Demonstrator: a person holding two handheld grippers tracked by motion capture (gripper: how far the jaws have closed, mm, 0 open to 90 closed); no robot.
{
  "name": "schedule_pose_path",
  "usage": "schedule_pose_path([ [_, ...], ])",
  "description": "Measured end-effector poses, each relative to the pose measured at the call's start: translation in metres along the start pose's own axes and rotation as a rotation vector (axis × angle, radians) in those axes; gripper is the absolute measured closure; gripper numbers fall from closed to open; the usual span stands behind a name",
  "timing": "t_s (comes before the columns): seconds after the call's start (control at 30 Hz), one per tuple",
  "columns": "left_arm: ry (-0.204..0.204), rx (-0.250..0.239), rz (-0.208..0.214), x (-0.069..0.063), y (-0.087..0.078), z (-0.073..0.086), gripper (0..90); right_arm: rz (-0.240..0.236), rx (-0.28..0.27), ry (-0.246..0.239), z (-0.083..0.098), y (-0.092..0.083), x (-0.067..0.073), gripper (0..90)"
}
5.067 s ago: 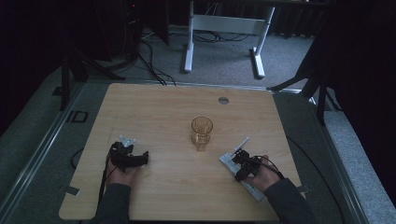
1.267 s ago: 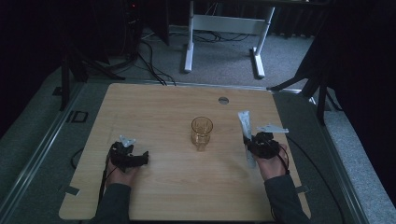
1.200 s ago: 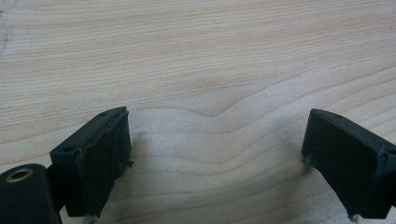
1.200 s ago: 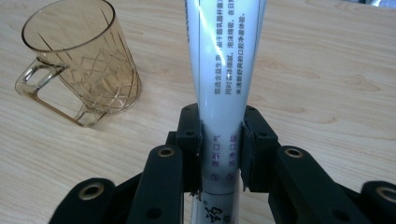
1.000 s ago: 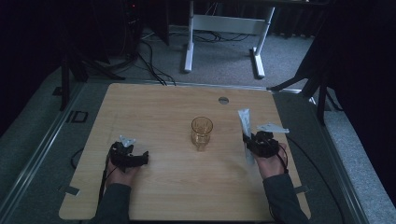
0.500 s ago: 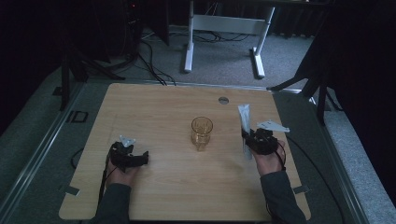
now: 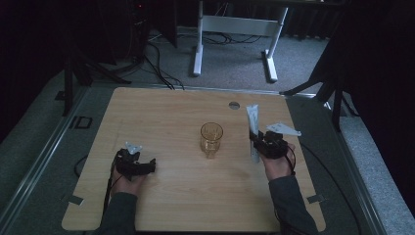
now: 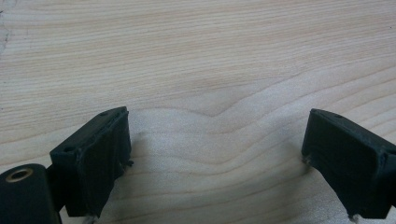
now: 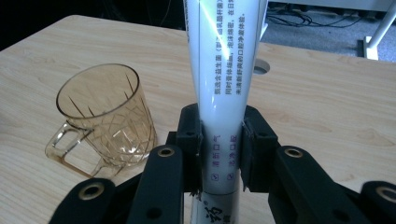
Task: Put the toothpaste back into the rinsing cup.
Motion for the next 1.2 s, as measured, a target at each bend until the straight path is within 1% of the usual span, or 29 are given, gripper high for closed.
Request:
schedule_pose_path([
  [0.27, 0.000, 0.000, 0.000, 0.000, 0.000, 0.000, 8.3, -0.013, -0.019, -0.001, -0.006, 0.003, 0.003, 72.6],
  [0.3, 0.000, -0.001, 0.000, 0.000, 0.000, 0.000, 8.3, -0.018, -0.027, -0.007, -0.010, 0.004, 0.006, 72.6],
  [0.63, -0.001, -0.001, 0.000, 0.000, 0.000, 0.000, 8.3, -0.038, -0.052, -0.010, -0.020, 0.009, 0.010, 72.6],
  [1.0, -0.002, -0.002, 0.000, 0.000, 0.000, 0.000, 8.4, -0.059, -0.085, -0.006, -0.027, 0.013, 0.012, 72.6],
  [1.07, -0.001, -0.001, 0.000, 0.000, 0.000, 0.000, 8.3, -0.072, -0.099, 0.002, -0.030, 0.014, 0.013, 72.6],
  [1.2, -0.001, -0.001, 0.000, 0.000, 0.000, 0.000, 8.4, -0.078, -0.103, 0.002, -0.032, 0.017, 0.014, 72.6],
])
Point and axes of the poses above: each handheld gripper's, and its own axes: y roughly forward along the jaws, z roughly out of its underside, x roughly to its left, the point moved 7 cm from there along y, roughly forward along the jaws, and after that the axes turned 8 degrees about -z, right-handed, at the moved point
